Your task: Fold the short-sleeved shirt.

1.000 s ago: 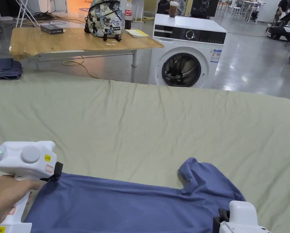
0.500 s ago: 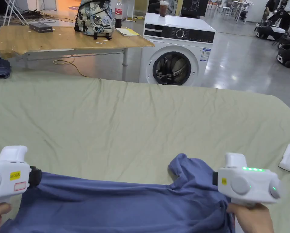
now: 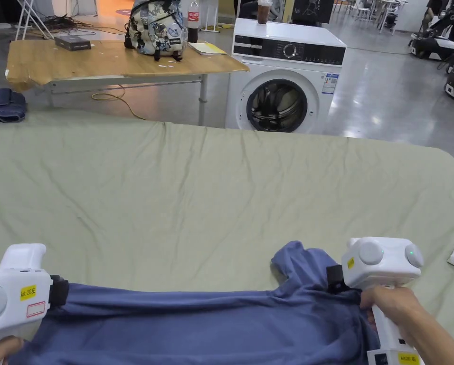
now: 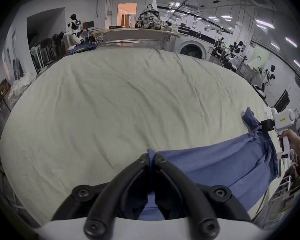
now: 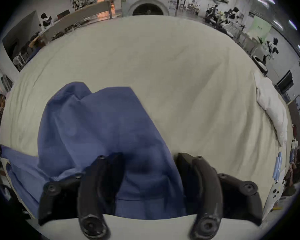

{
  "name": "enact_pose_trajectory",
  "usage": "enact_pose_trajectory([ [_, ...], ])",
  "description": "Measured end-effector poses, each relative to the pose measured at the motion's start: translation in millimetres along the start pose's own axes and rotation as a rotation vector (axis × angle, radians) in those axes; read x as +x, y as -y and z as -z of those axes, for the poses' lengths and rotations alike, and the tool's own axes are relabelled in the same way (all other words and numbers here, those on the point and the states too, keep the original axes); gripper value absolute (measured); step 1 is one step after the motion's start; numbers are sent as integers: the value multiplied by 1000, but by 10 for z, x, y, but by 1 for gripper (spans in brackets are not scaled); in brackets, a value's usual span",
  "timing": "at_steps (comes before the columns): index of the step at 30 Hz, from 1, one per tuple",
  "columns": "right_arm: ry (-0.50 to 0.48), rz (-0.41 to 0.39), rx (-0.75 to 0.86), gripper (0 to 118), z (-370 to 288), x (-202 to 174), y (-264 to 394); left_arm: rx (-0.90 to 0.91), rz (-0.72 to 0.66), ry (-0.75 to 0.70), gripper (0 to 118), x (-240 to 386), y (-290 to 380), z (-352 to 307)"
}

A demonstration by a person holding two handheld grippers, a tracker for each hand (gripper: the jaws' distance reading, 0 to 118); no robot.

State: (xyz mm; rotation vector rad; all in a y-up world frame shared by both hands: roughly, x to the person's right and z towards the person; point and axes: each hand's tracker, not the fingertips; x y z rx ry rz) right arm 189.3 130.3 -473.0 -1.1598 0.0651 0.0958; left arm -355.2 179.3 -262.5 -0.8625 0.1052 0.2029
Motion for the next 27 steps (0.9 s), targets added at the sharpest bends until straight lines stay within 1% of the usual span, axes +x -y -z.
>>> enact_pose_trajectory([
  [2,3,20,40,55,-24,-13,34,-2,5,-5,0,0,-6,9],
  [3,7,19,47,45,-34,-29,45,-3,5,-5,0,1,-7,14],
  [4,11,5,69,20,-45,-39,57,-4,6,-5,0,-4,-16,21],
  [5,25,-17,84,0,-57,-45,59,-4,6,-5,0,-4,-21,29],
  [6,19,-24,87,0,-97,-57,77,-5,5,-3,0,-5,-27,38],
  [10,16,6,140,0,-332,-27,148,0,-5,2,0,-51,-90,53],
  [12,-1,18,162,0,-503,-18,202,7,-10,6,0,-64,-126,32],
  [15,-2,16,214,0,-789,-20,324,20,-13,9,0,-87,-156,-16],
  [19,1,-5,271,0,-1202,-19,608,39,-22,19,0,-155,-163,-113],
  [22,-30,15,313,0,-1458,39,855,57,-30,33,0,-212,-138,-233],
  [27,-36,20,338,0,-1775,90,1256,71,-35,63,0,-309,-44,-414],
])
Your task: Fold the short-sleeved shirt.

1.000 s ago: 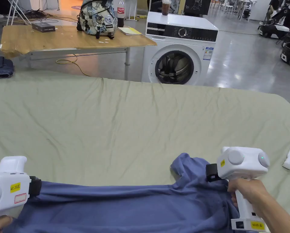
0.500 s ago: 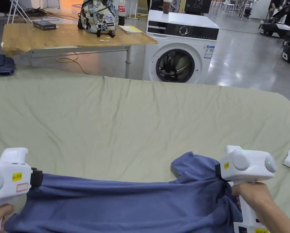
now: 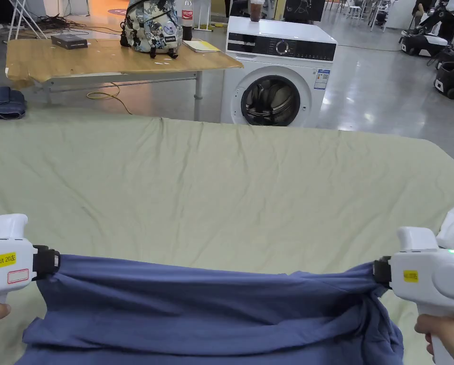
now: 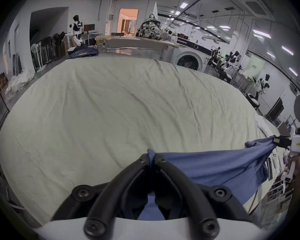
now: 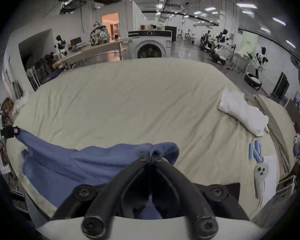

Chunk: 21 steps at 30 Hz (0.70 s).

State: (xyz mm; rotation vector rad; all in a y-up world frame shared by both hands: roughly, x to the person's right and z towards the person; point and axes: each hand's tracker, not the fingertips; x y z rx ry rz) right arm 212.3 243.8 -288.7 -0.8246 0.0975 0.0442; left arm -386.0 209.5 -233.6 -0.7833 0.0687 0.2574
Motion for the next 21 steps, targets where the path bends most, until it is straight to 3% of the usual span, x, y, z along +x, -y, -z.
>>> enact_pose_trajectory([
  [10,-6,-68,-66,0,-453,-20,602,-70,34,21,0,-140,548,-285],
  [21,45,-79,-243,0,-170,97,1237,-245,47,-11,0,-264,1261,-260],
])
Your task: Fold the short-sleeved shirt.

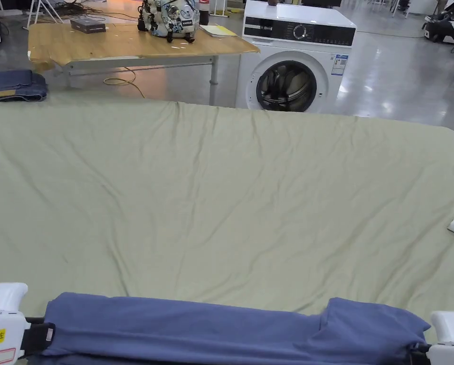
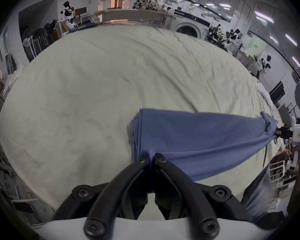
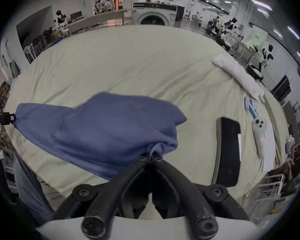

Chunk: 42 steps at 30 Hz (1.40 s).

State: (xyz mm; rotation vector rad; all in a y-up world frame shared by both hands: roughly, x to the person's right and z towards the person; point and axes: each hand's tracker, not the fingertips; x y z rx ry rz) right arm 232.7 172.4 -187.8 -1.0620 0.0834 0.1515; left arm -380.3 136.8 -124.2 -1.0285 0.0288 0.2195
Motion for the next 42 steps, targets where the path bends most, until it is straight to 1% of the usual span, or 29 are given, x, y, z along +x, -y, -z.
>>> enact_pose_trajectory([
  [4,22,-19,-54,0,291,-32,28,-43,53,-52,0,75,49,186],
  [6,32,-40,-67,0,395,-25,49,-48,44,-57,0,86,21,176],
  [12,59,-57,-56,0,428,-17,43,-63,39,-59,0,74,8,206],
  [14,63,-43,-45,4,367,-11,37,-56,31,-56,0,78,-6,174],
  [15,69,-34,-39,7,329,-5,24,-49,27,-53,1,79,-18,139],
  [16,87,-18,-26,24,259,0,-10,-37,11,-38,8,81,-34,97],
  [17,128,-7,-4,45,202,12,-47,-25,-9,-23,17,86,-58,61],
  [18,145,-4,18,69,120,-5,-67,-4,-25,-15,32,99,-82,31],
  [19,132,-1,51,86,37,12,-100,23,-39,-15,59,117,-116,1],
  [20,131,4,82,89,-36,17,-144,46,-39,-21,68,170,-139,-47],
  [23,165,14,172,89,-231,-72,-268,133,-30,-12,67,276,-268,-123],
  [26,187,26,310,89,-275,-130,-387,233,16,-29,67,394,-398,-148],
  [28,141,57,430,88,-306,-212,-453,317,38,-42,67,519,-477,-181],
  [29,122,72,484,85,-315,-267,-484,372,50,-47,67,576,-502,-204],
  [30,95,88,558,79,-362,-459,-507,426,64,-58,66,645,-531,-230],
  [31,81,102,613,77,-381,-568,-531,473,77,-73,60,717,-560,-255],
  [32,82,113,657,77,-384,-660,-565,526,91,-82,52,826,-581,-315],
  [34,57,113,725,74,-395,-822,-611,617,115,-113,33,972,-614,-379],
  [35,41,109,742,66,-396,-900,-637,649,124,-133,27,1031,-628,-401],
  [36,19,105,765,51,-395,-979,-660,682,127,-156,20,1073,-650,-421],
  [37,18,104,799,30,-391,-1059,-676,719,129,-173,9,1124,-658,-442],
  [38,31,101,812,18,-400,-1147,-693,753,133,-185,4,1167,-655,-461],
  [40,46,93,845,13,-388,-1270,-715,795,139,-211,0,1211,-663,-482],
  [41,29,92,867,12,-386,-1313,-718,803,132,-218,0,1231,-657,-494],
  [42,33,92,872,10,-382,-1340,-736,818,129,-218,0,1240,-647,-510],
])
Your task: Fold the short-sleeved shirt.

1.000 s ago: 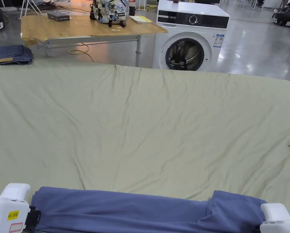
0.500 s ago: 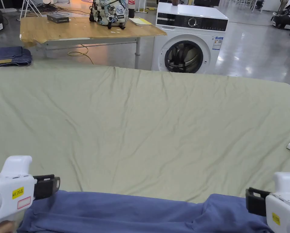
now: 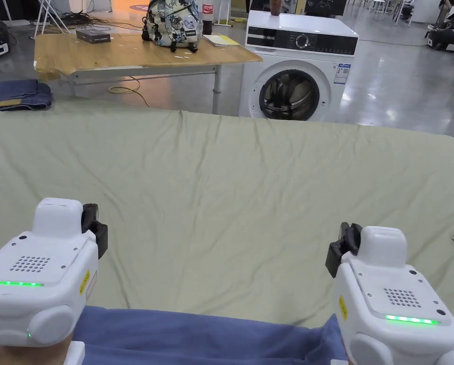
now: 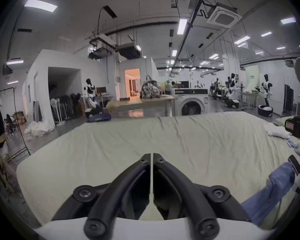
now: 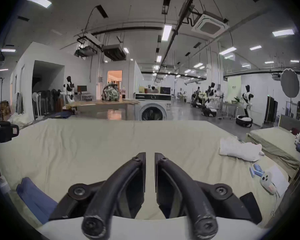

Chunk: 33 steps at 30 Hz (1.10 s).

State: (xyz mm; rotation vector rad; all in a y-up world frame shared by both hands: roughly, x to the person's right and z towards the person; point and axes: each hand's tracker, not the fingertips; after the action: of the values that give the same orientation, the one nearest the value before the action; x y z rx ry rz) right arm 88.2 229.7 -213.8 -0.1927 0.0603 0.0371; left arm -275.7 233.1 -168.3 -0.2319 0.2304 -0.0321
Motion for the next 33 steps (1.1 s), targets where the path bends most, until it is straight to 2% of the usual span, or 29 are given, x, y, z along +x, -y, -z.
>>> enact_pose_trajectory([
  [2,26,3,52,0,-25,-66,-4,45,15,-19,0,-4,-14,-45],
  [6,43,15,93,0,-79,-93,-38,60,14,-10,0,-92,-41,-82],
  [12,54,-1,124,0,-94,-122,-132,-61,-37,27,0,-571,10,-122],
  [18,12,-13,104,0,-7,-201,-126,-348,-268,198,0,-1324,253,-7],
  [22,-18,-33,75,0,36,-275,-64,-593,-443,371,0,-1701,566,168],
  [23,-23,-41,68,0,44,-293,-51,-615,-478,386,12,-1772,637,196],
  [24,-28,-48,61,0,49,-301,-26,-646,-524,397,31,-1842,709,220],
  [25,-33,-55,54,0,55,-310,-6,-679,-565,430,64,-1913,780,260],
  [26,-36,-61,45,0,65,-317,9,-717,-615,474,84,-1936,853,271],
  [29,-60,-57,25,0,88,-298,64,-810,-684,556,94,-1945,1049,354],
  [33,-61,-60,10,0,96,-290,108,-884,-809,638,94,-1869,1321,445],
])
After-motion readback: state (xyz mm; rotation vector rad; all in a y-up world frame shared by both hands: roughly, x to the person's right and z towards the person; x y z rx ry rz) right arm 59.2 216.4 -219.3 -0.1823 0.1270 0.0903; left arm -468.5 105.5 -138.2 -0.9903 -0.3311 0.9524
